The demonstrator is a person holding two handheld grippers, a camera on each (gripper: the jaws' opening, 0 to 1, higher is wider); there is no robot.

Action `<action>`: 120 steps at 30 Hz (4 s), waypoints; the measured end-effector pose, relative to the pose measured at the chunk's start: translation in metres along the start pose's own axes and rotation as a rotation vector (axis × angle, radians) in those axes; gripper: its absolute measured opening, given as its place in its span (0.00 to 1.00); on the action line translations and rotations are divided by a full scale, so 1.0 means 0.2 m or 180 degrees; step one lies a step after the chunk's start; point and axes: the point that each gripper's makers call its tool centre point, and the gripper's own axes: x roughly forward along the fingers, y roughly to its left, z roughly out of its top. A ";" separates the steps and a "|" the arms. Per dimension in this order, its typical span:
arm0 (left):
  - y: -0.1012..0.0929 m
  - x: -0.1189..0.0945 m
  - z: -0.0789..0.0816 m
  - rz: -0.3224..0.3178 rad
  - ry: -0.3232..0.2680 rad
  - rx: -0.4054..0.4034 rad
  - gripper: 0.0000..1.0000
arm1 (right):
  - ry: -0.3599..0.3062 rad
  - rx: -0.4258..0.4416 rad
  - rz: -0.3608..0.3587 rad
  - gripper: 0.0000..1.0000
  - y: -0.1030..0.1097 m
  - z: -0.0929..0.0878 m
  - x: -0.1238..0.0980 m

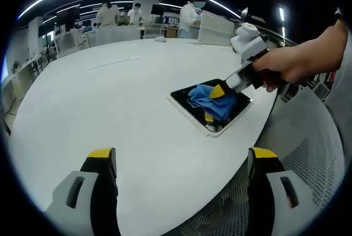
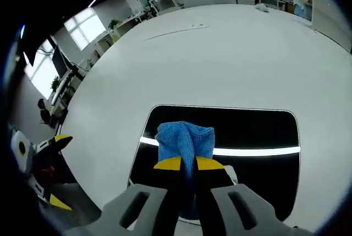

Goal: Wipe the mirror surface with the cleaning cloth until all visible marks leave the cleaned area.

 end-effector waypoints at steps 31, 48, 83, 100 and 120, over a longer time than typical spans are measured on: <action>0.03 -0.01 0.02 0.0085 -0.0076 -0.0011 0.99 | 0.0072 -0.0044 0.0061 0.02 0.08 -0.14 -0.08; 0.04 0.00 0.00 0.0088 -0.0035 0.0013 0.99 | 0.0085 -0.0071 0.0126 0.02 0.12 -0.20 -0.11; 0.03 0.00 -0.02 0.0096 0.0044 0.0013 0.99 | 0.0128 0.0007 0.0221 0.02 0.10 -0.21 -0.12; 0.01 0.00 -0.03 0.0053 0.0070 0.0040 0.99 | 0.0090 0.0137 0.0216 0.02 0.02 -0.24 -0.16; 0.03 0.01 -0.04 0.0016 0.0056 0.0031 0.99 | 0.0068 0.0210 0.0115 0.02 -0.05 -0.26 -0.20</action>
